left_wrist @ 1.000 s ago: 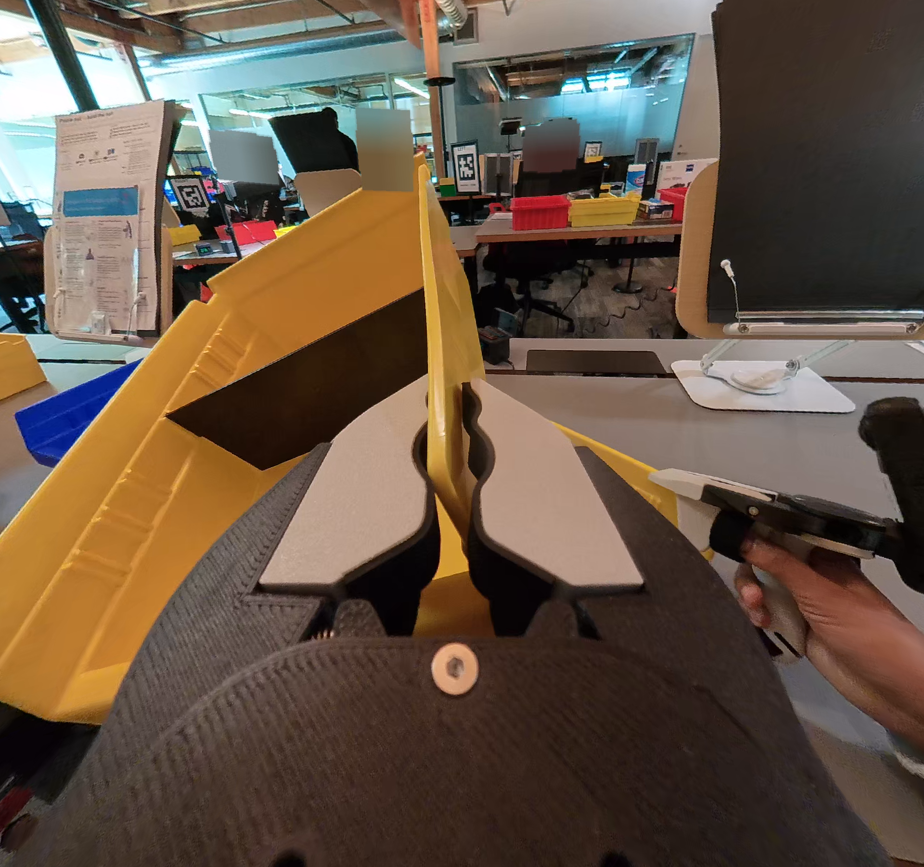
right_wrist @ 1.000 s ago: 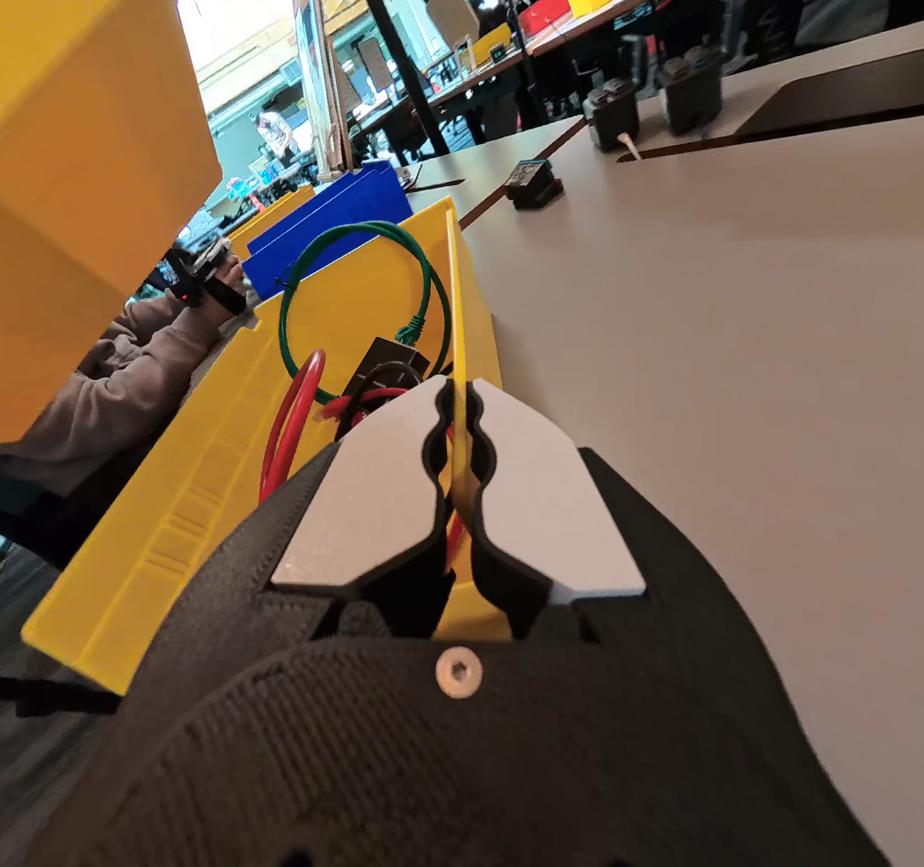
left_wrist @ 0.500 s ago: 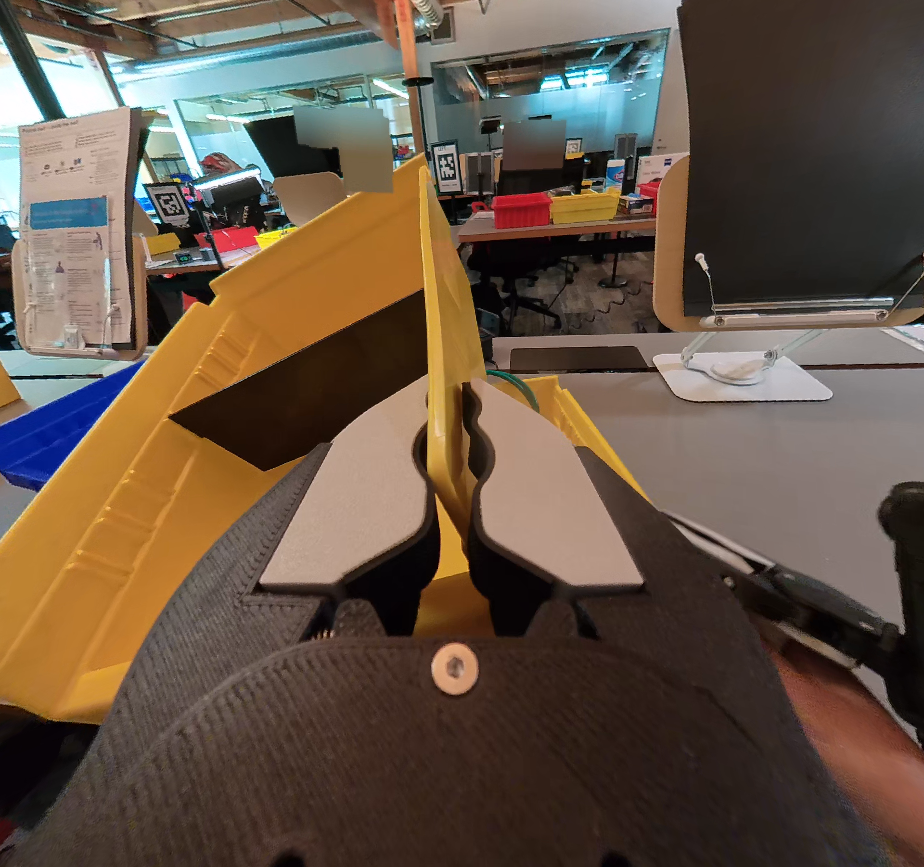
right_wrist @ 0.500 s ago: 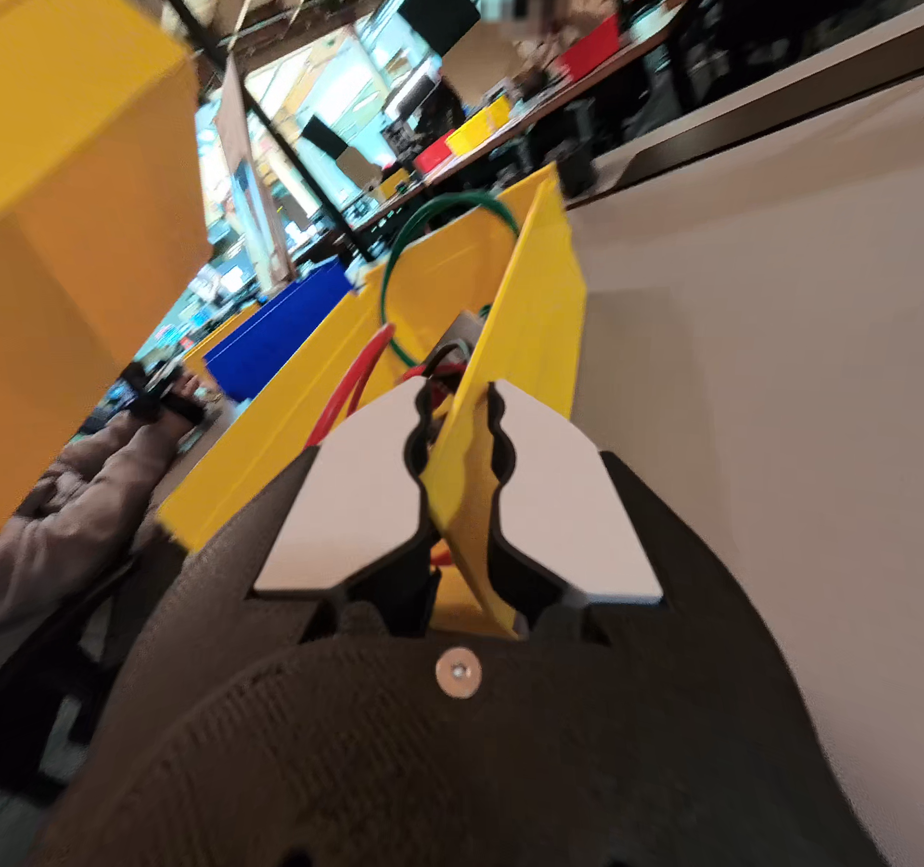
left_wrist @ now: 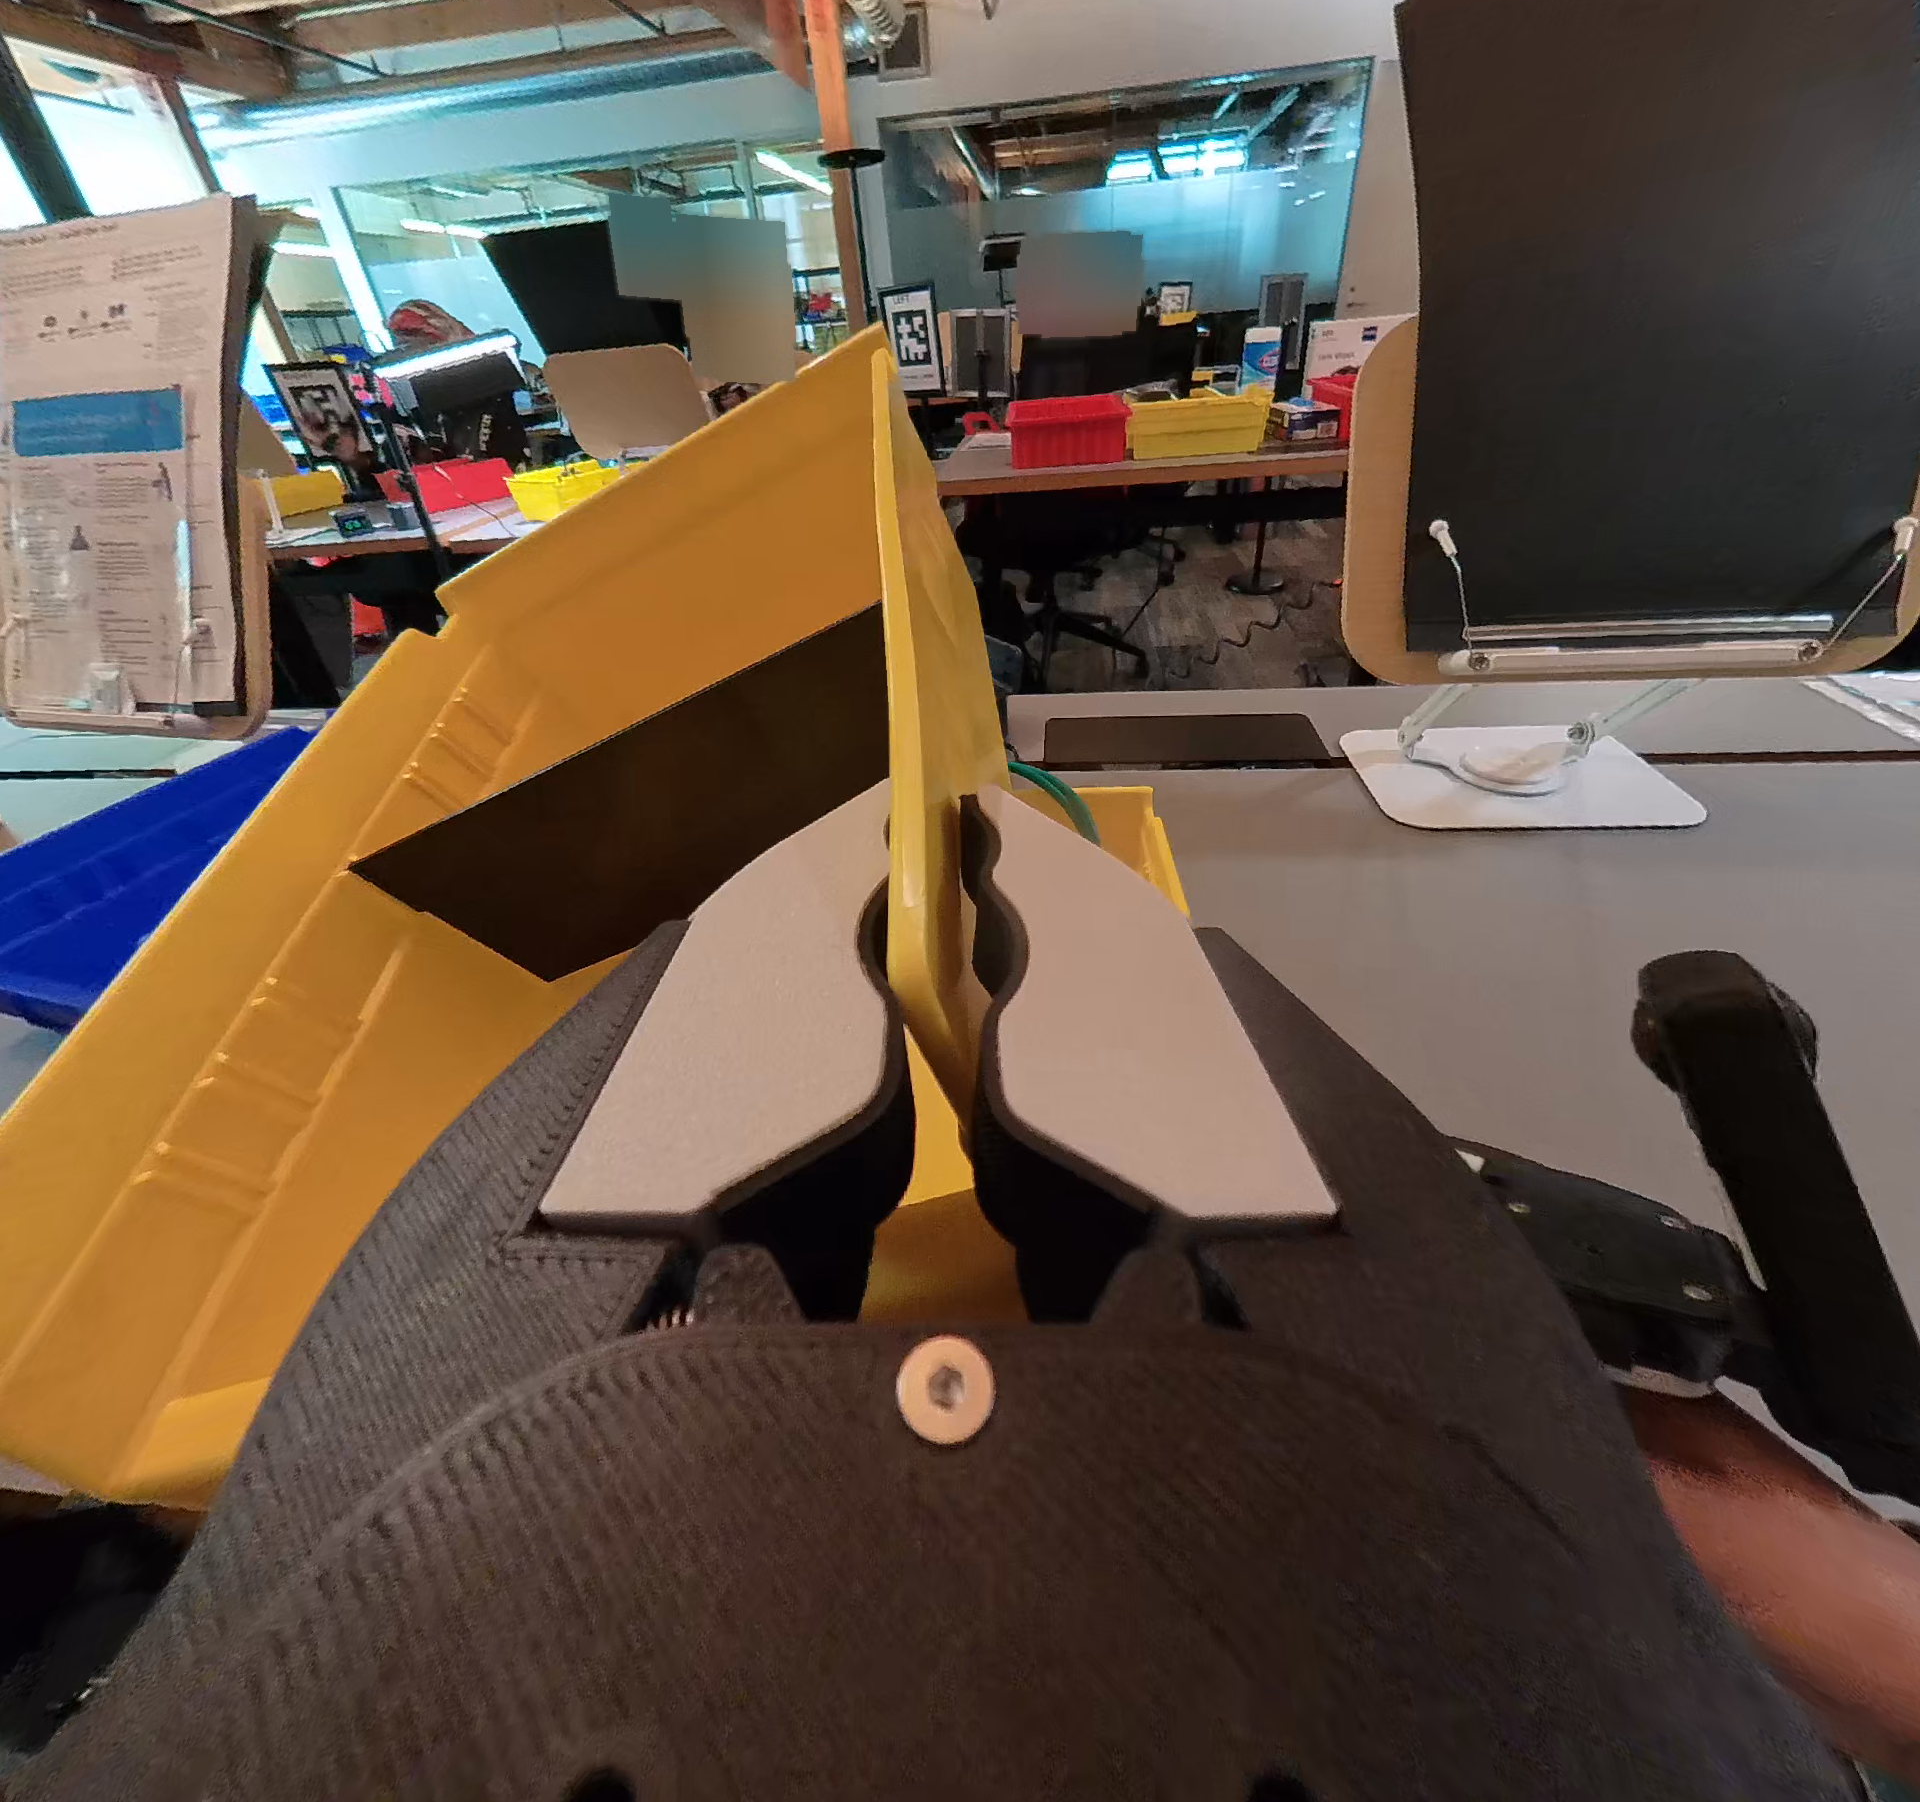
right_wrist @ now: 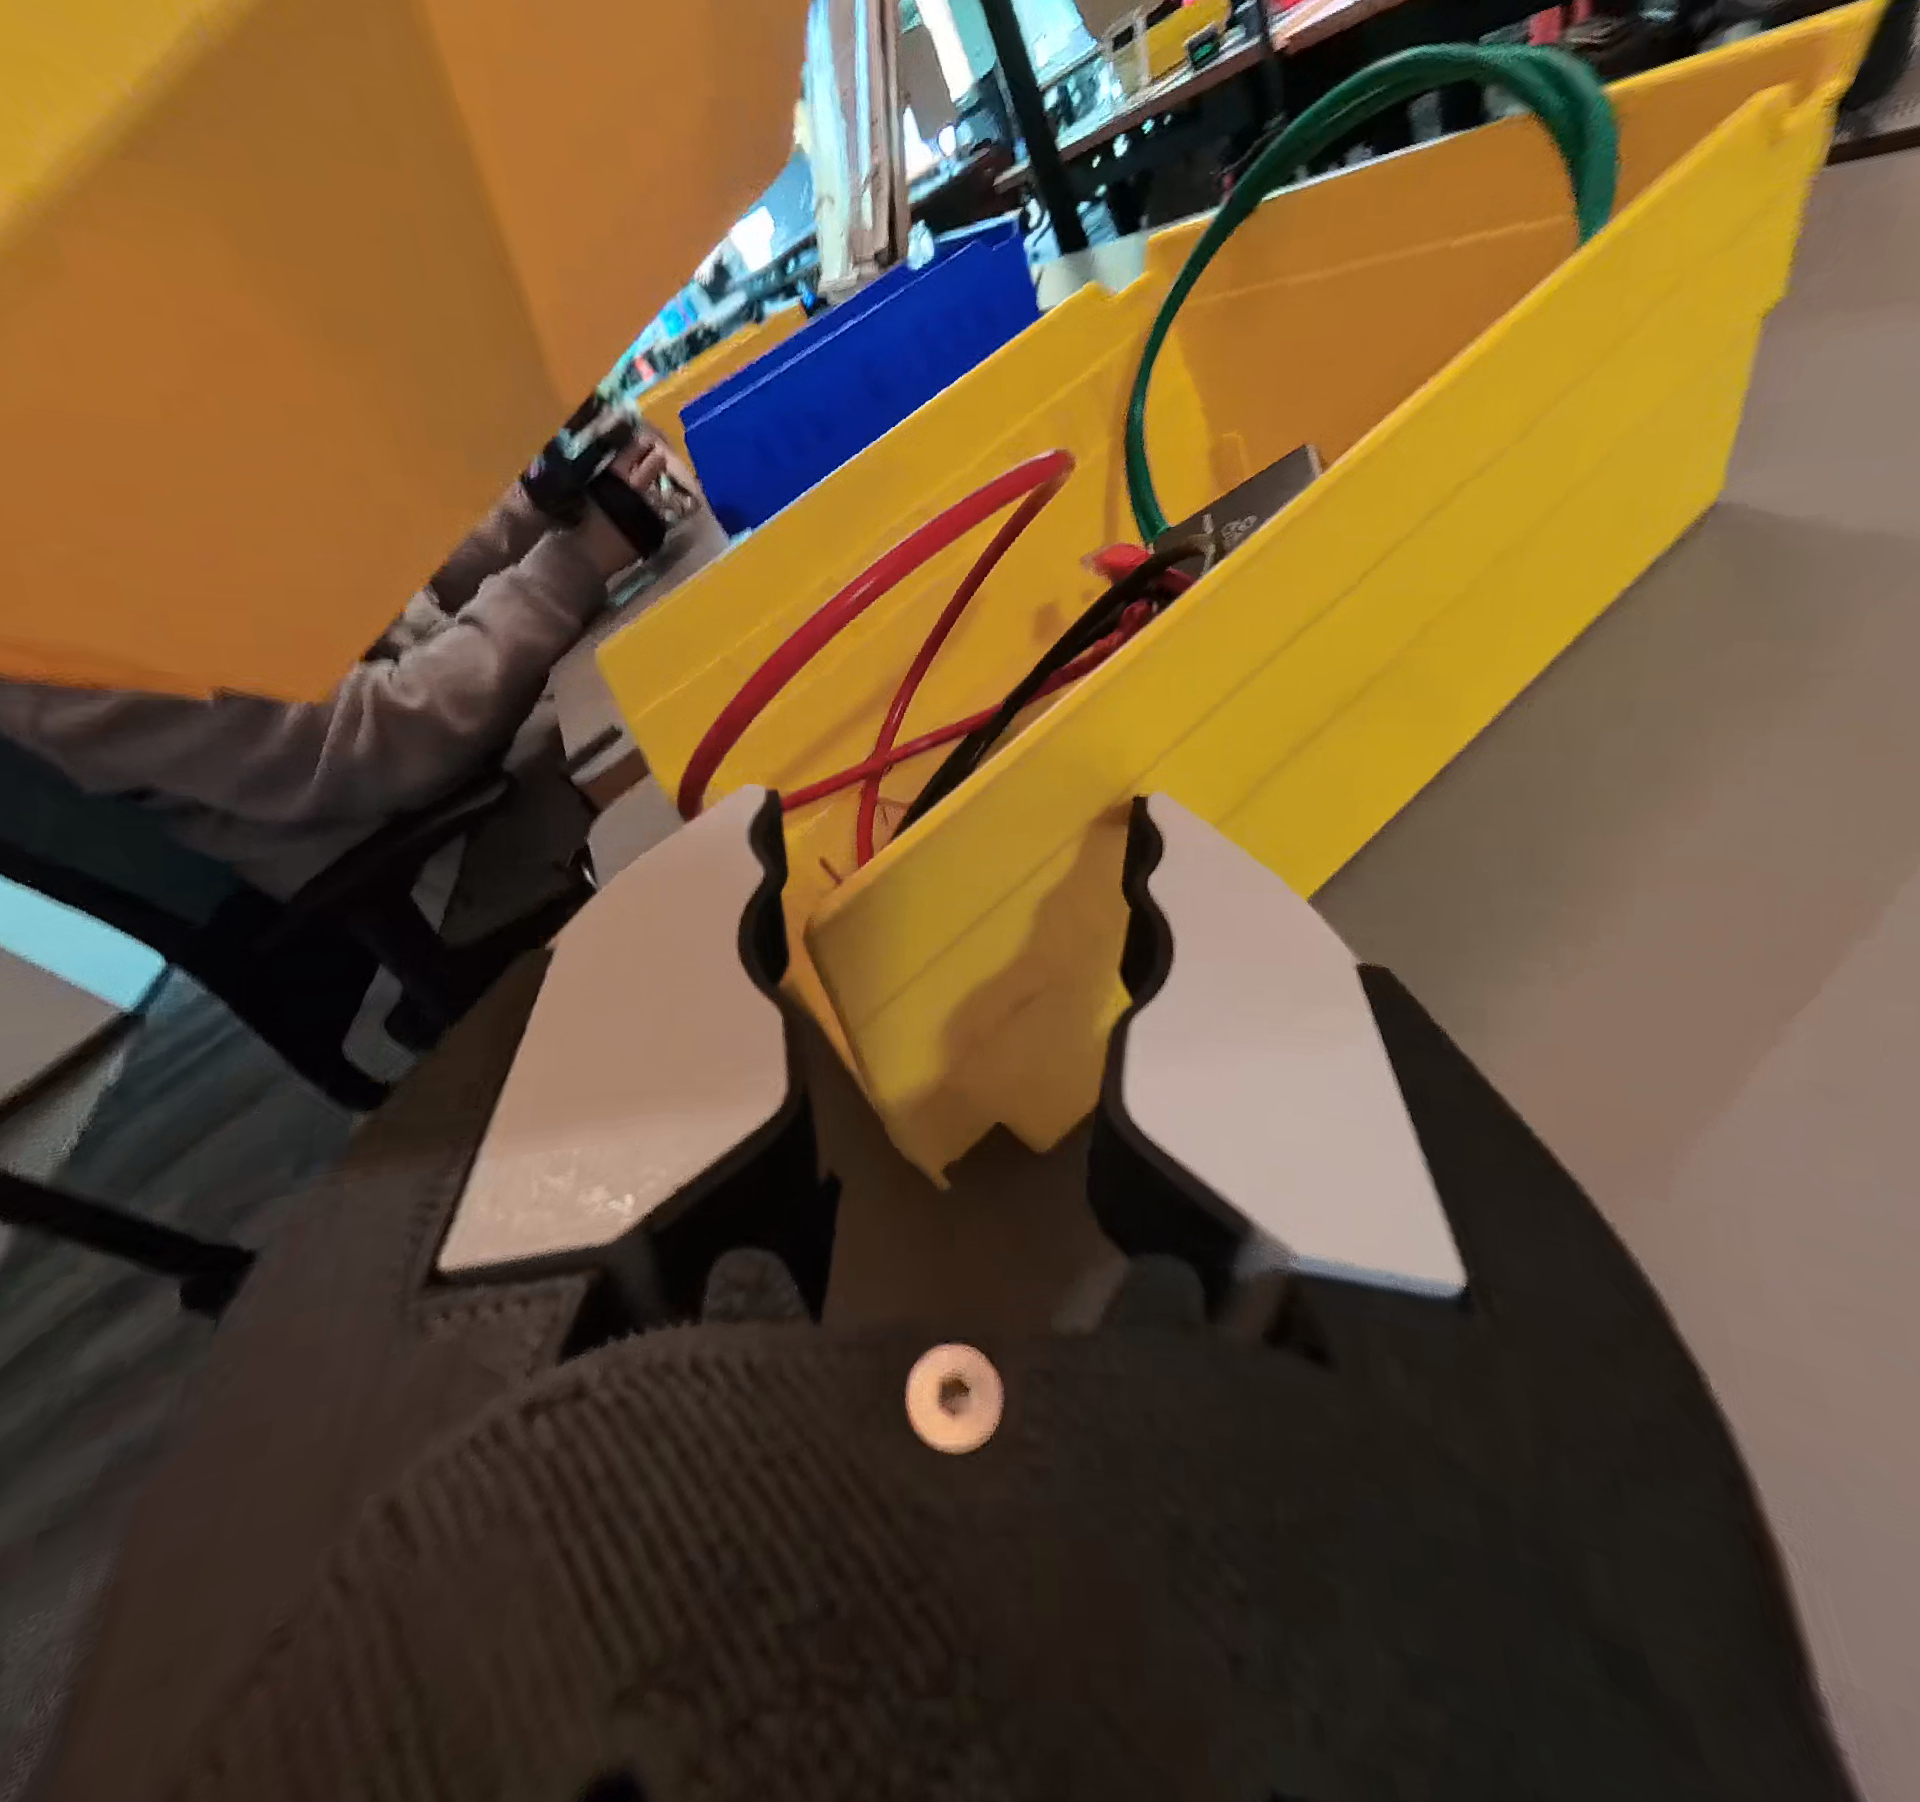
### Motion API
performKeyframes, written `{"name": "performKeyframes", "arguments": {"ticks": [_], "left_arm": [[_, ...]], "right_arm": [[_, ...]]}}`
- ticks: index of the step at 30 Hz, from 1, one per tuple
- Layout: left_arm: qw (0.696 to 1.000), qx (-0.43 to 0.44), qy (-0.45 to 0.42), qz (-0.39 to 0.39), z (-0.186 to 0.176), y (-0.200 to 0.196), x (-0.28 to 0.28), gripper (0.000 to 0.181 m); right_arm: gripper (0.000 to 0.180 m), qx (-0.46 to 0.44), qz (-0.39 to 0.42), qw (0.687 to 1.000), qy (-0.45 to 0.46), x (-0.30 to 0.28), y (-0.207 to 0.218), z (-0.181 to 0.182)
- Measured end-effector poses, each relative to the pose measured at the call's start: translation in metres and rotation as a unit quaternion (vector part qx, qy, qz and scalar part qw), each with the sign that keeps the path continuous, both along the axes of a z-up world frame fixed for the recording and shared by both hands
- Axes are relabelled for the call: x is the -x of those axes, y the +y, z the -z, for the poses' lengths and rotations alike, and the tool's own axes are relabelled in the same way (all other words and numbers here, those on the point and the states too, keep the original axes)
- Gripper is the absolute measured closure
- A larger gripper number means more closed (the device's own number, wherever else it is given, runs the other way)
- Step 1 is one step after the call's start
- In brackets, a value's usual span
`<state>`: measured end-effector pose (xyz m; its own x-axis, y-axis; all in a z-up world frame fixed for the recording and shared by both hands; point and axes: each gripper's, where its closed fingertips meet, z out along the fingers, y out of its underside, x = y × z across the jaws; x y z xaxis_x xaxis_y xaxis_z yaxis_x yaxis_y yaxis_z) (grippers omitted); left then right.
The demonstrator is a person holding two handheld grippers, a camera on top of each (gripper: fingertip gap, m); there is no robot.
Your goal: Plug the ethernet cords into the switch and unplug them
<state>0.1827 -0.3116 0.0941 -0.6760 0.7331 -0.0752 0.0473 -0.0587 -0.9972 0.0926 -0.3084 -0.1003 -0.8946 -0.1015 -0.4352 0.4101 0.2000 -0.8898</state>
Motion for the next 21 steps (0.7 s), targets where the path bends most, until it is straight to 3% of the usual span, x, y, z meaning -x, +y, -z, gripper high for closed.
{"name": "performKeyframes", "arguments": {"ticks": [7,13,18,21], "left_arm": [[1.0,0.006,-0.01,0.023,0.0,0.01,0.012,0.176],[0.996,0.008,-0.022,0.082,0.001,0.04,0.05,0.176],[0.983,-0.009,-0.037,0.18,0.012,0.097,0.108,0.176],[0.963,-0.041,-0.03,0.266,0.022,0.146,0.146,0.176]], "right_arm": [[0.112,0.004,-0.044,0.997,0.071,0.003,0.028,-0.013],[0.11,0.031,-0.038,0.959,0.278,0.076,0.101,-0.034],[0.101,0.015,0.061,0.92,0.387,0.178,0.189,-0.043],[0.099,0.023,0.149,0.937,0.314,0.228,0.258,-0.06]]}}
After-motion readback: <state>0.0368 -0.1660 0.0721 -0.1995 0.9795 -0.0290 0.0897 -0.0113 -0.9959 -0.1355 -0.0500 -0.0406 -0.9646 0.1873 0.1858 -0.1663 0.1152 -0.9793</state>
